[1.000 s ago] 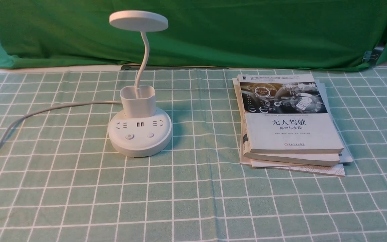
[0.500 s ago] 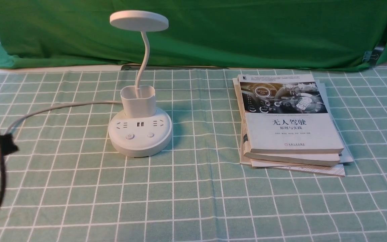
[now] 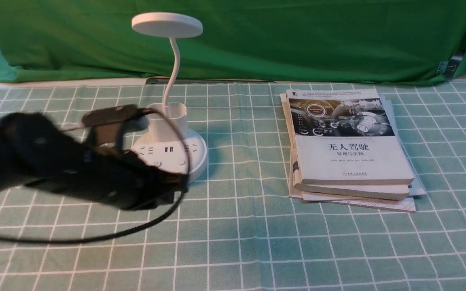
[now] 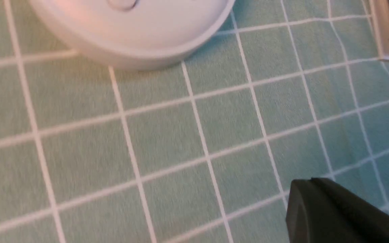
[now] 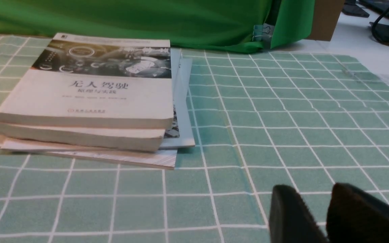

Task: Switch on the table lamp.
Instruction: 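Press the power button on the lamp base to turn the lamp on with the left gripper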

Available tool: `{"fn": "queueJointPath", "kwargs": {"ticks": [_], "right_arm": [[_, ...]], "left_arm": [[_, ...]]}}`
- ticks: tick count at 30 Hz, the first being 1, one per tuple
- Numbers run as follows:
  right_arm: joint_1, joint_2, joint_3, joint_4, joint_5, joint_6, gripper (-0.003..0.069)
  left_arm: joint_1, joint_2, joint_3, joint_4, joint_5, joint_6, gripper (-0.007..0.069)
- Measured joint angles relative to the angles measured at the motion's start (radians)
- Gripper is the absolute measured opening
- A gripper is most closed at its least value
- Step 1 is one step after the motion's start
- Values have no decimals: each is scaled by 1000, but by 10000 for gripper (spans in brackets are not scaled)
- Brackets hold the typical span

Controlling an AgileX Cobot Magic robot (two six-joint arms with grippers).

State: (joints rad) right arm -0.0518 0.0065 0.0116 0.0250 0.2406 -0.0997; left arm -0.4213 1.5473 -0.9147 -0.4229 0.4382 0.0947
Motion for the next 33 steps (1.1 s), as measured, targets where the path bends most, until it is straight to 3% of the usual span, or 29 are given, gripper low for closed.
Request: {"fn": "queueJointPath", "kwargs": {"ticks": [1, 3, 5, 10, 19, 33], "right_arm": [[0, 0, 0, 0, 0, 0, 241], [0, 0, 0, 0, 0, 0, 241], [0, 0, 0, 0, 0, 0, 241], [0, 0, 0, 0, 0, 0, 241], [0, 0, 0, 0, 0, 0, 241], [0, 0, 0, 0, 0, 0, 241]], "left_arm": [[-4, 8, -9, 19, 0, -16, -4], [-30, 113, -124, 232, -2, -191, -4], [-31, 187, -202, 330, -3, -261, -4], [-31, 322, -326, 481, -1, -327, -4], [-31, 388, -390, 544, 8, -338, -4], [-31, 388, -390, 541, 54, -340, -4]]}}
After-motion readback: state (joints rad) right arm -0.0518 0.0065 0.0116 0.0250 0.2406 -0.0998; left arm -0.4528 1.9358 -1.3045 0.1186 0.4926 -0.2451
